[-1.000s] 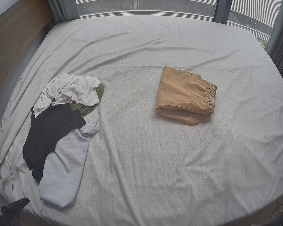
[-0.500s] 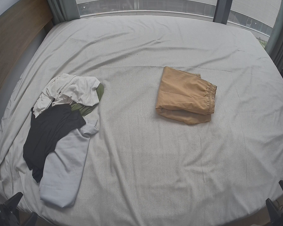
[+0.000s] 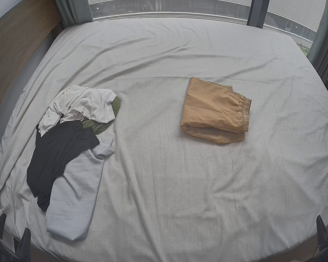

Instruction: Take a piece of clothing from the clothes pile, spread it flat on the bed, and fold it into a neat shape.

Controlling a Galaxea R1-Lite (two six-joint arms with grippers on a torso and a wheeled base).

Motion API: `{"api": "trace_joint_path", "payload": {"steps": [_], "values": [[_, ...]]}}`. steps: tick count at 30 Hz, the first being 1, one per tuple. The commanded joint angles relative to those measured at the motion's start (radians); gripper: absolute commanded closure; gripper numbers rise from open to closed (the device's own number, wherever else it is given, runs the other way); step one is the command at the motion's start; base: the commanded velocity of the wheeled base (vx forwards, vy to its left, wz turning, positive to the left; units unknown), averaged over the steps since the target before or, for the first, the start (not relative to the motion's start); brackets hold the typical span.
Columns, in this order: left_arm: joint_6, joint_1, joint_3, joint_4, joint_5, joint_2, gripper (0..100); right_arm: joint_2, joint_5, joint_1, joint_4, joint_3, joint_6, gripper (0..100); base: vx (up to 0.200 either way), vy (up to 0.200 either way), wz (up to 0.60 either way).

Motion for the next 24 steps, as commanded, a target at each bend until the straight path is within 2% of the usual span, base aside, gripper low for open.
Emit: {"api": "trace_joint_path", "payload": {"steps": [1,24], "values": [[0.04,0.008,0.018,0.032,0.056,-0.006,0,0.002,-0.001,0.0,-0.001,0.017,-0.002,0,0.0,0.0,0.0],[0.077,-0.004,0.018,0.056,0.022,-0.023,0,0.0,-0.004,0.003,0.026,0.017,0.038,0,0.0,0.0,0.0]]}}
